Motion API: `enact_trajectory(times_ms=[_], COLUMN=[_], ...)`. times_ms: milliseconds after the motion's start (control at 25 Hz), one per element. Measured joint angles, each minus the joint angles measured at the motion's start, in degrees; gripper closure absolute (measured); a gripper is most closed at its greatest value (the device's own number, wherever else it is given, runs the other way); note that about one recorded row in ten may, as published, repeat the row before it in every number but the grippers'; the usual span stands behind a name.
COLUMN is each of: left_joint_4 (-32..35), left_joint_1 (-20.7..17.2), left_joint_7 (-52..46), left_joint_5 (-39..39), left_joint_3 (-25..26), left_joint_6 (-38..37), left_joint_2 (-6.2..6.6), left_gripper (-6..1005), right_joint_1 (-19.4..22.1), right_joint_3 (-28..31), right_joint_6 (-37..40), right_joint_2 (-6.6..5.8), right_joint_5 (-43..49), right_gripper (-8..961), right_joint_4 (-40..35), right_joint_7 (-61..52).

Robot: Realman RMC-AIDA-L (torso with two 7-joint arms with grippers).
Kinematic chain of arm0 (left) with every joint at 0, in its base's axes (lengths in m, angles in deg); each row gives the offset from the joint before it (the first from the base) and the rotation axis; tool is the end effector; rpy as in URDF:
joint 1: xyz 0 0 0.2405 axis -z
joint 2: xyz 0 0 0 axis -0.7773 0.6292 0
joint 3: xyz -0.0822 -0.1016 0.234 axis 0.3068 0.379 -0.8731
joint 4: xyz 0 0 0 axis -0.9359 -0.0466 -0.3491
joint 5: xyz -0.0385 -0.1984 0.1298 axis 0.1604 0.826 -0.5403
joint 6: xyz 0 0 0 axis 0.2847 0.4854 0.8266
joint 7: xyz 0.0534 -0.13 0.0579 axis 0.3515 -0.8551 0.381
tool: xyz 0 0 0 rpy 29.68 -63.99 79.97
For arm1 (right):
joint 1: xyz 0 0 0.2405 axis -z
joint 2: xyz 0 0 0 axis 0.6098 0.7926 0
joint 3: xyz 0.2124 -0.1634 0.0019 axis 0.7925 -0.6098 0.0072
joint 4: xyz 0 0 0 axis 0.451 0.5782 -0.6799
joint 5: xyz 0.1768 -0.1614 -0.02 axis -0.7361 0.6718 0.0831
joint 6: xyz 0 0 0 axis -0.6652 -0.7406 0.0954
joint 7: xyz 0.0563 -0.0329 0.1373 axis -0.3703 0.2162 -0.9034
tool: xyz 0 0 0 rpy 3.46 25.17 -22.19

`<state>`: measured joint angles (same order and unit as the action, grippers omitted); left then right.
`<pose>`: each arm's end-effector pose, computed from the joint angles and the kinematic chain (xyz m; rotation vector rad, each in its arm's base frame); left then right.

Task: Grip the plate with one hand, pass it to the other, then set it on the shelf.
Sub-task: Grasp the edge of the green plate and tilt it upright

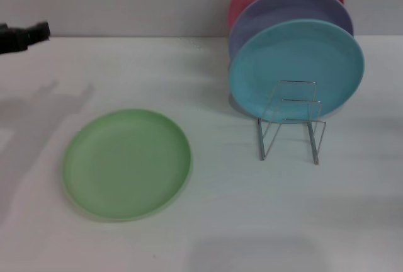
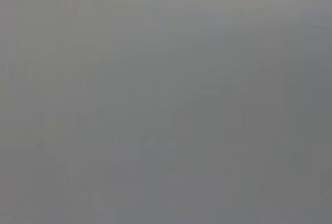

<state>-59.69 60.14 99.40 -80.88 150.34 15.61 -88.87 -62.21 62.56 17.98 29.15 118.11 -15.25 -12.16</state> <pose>-0.2351 0.3988 0.0976 -1.8611 -1.0225 -0.4011 0.4008 0.3169 0.0899 -1.0892 0.4832 1.0139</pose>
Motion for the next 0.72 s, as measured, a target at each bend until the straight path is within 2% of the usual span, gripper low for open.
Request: enact_trajectory(times_ms=[80,120,160,320,480,720], left_joint_4=[-1.46,-2.13,-2.13,-2.10,-1.17,2.58], left_joint_1=[1.02,2.66,2.66,6.29,9.71,13.45], left_joint_7=[-1.81,-3.73,-3.73,-8.89,-11.64,-15.38], left_joint_5=[-0.55,-2.18,-2.18,-9.73,-16.30,-19.48], left_joint_3=[2.38,4.91,4.91,6.45,5.79,1.90], left_joint_6=[7.51,14.67,14.67,25.24,31.80,35.81], left_joint_2=[0.11,0.13,0.13,0.11,-0.11,-0.11], left_gripper=[201,201,201,201,201,202], right_joint_1=[0.00,0.04,0.04,0.07,0.00,0.04], right_joint_3=[-0.05,-0.04,-0.04,-0.17,-0.85,-1.43], right_joint_6=[-0.01,-0.02,-0.02,0.01,-0.02,0.16], right_joint_2=[0.00,0.00,0.00,0.00,0.00,0.01], right_joint_5=[0.00,0.00,0.00,0.01,0.02,0.02], right_gripper=[389,389,389,389,389,389], right_joint_4=[-0.05,-0.09,-0.09,-0.29,-0.35,-0.04], right_joint_7=[0.00,0.00,0.00,0.03,1.23,4.30])
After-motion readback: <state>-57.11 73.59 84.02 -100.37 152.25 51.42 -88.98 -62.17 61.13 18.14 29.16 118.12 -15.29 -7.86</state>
